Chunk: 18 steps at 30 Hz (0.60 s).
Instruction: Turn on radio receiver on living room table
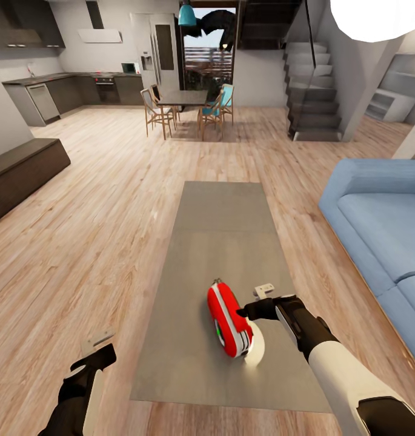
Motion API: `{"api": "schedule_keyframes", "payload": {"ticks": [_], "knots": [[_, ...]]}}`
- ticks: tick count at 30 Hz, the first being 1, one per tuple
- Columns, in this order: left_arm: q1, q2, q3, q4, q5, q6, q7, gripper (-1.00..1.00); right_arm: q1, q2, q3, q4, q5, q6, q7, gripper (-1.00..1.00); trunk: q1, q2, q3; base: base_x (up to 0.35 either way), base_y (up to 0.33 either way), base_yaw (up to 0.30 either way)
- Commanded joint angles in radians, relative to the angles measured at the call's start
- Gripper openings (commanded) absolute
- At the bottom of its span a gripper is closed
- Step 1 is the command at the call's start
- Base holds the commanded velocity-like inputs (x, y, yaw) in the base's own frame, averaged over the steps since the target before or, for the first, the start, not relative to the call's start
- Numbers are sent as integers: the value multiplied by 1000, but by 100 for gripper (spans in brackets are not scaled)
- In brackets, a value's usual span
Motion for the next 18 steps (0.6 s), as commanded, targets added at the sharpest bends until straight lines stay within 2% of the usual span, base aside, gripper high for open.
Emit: {"api": "schedule_keyframes", "payload": {"ticks": [1,8,18], "knots": [[0,0,0,0,0,0,0,-100,0,0,0,0,0,0,0,100,-4,7,3,0,0,0],[0,0,0,0,0,0,0,-100,0,0,1,0,2,0,-4,100,-31,56,25,-21,0,0],[0,0,-6,2,-1,1,0,-100,0,0,-2,-1,6,0,-9,100,-69,126,57,-299,0,0]]}}
